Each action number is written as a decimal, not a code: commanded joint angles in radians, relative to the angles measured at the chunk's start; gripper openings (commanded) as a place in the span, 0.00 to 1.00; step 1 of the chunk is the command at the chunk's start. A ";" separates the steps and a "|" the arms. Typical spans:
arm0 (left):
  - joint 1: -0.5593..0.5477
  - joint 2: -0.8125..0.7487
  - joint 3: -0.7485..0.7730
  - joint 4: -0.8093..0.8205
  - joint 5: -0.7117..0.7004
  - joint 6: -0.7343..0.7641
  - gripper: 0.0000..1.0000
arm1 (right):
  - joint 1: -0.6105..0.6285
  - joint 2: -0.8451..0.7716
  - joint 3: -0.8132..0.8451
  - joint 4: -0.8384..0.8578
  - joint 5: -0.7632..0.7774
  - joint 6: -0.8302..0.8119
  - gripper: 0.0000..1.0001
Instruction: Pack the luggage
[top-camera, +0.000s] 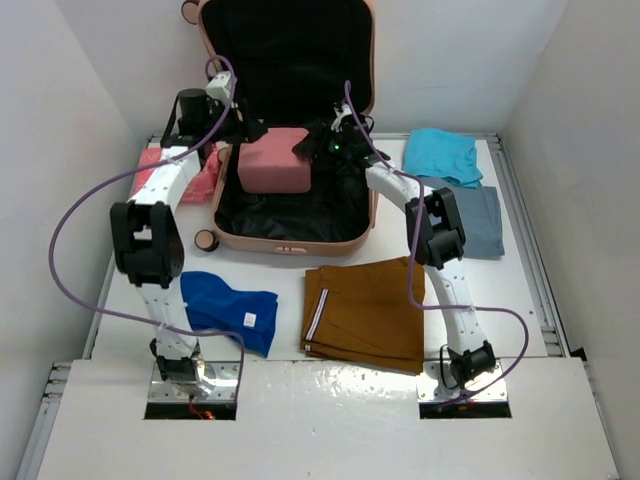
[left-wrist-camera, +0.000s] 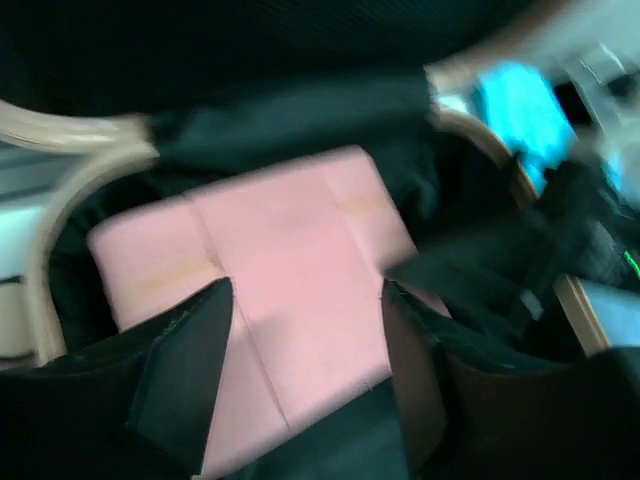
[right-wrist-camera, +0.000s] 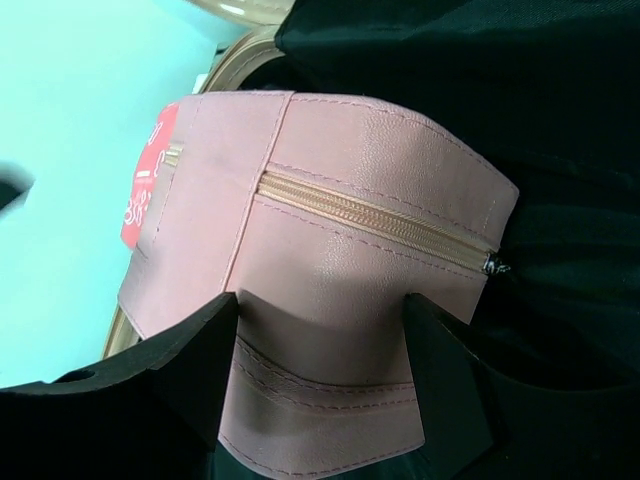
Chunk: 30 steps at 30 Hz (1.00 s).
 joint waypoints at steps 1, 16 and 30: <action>0.005 -0.190 -0.110 -0.104 0.172 0.195 0.60 | 0.089 -0.007 -0.019 0.068 -0.125 0.019 0.66; -0.126 -0.201 -0.353 -0.284 -0.004 0.481 0.33 | -0.006 -0.134 -0.165 0.058 -0.134 0.005 0.83; -0.170 -0.037 -0.260 -0.022 -0.334 0.282 0.51 | -0.117 -0.357 -0.368 0.003 -0.217 -0.113 0.87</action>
